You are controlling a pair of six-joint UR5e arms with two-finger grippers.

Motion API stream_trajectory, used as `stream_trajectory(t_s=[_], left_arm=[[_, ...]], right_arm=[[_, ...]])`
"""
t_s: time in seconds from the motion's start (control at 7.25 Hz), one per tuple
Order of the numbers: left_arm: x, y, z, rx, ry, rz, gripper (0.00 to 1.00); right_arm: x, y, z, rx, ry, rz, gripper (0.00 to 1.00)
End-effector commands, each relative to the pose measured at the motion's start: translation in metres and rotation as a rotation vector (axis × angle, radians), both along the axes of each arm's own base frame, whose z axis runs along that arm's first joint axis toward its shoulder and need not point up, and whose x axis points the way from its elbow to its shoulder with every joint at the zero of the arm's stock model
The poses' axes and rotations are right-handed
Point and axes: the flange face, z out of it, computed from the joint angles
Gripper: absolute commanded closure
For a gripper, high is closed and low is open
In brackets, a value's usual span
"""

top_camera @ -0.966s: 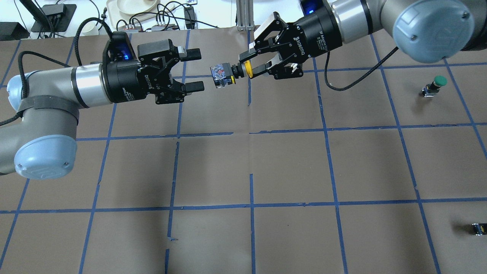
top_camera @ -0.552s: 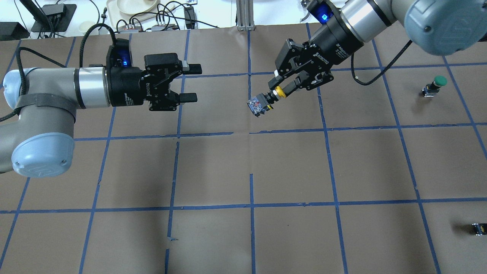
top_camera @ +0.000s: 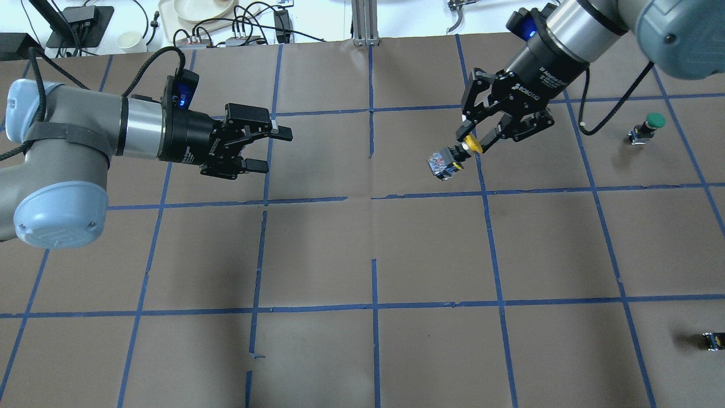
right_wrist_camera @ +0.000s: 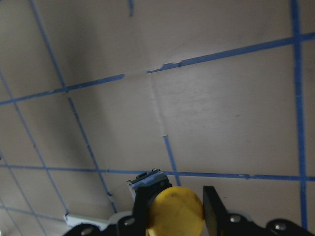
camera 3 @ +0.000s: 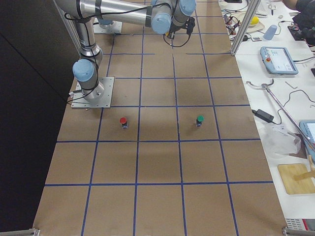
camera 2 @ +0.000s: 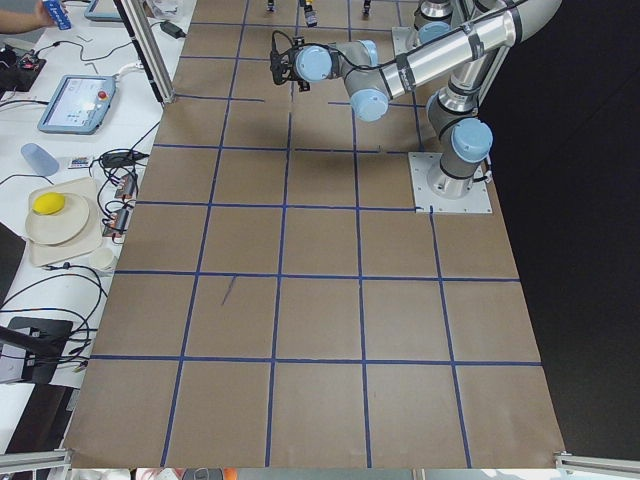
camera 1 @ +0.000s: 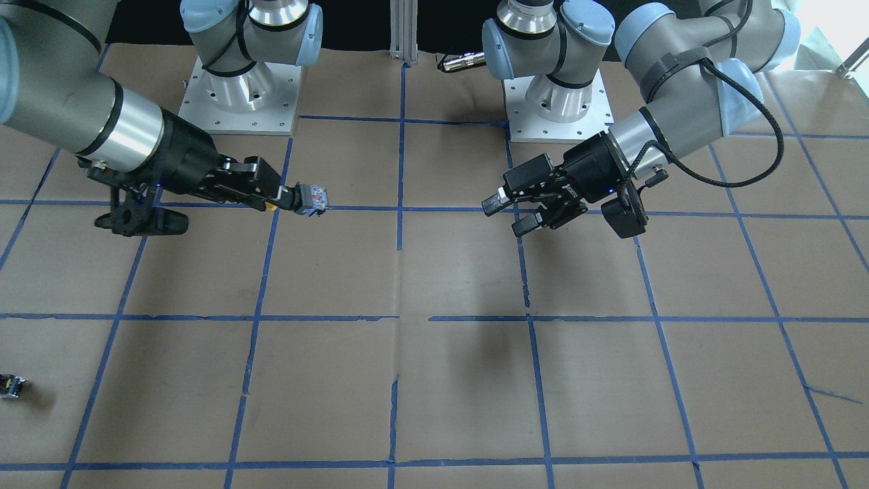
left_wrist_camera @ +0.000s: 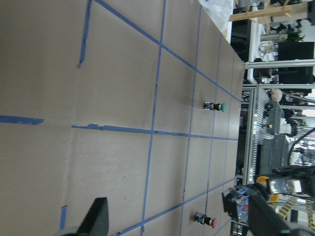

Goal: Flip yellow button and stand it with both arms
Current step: 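Carry the yellow button with the right gripper while the left gripper withdraws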

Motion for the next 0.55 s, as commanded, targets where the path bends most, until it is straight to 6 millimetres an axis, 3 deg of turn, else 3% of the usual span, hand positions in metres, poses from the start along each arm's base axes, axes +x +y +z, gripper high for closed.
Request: stream_trajectory(t_s=[0.0, 0.14, 0.41], left_arm=[[0.014, -0.003, 0.006, 0.017, -0.211, -0.001, 0.01], [0.025, -0.003, 0.002, 0.087, -0.331, -0.008, 0.01], [0.048, -0.007, 0.011, 0.162, -0.564, -0.022, 0.01]], right_arm=[[-0.050, 0.000, -0.011, 0.073, 0.268, -0.192, 0.99], [-0.077, 0.002, -0.029, 0.093, 0.374, -0.265, 1.00], [-0.122, 0.020, -0.091, 0.078, 0.584, -0.404, 1.00]])
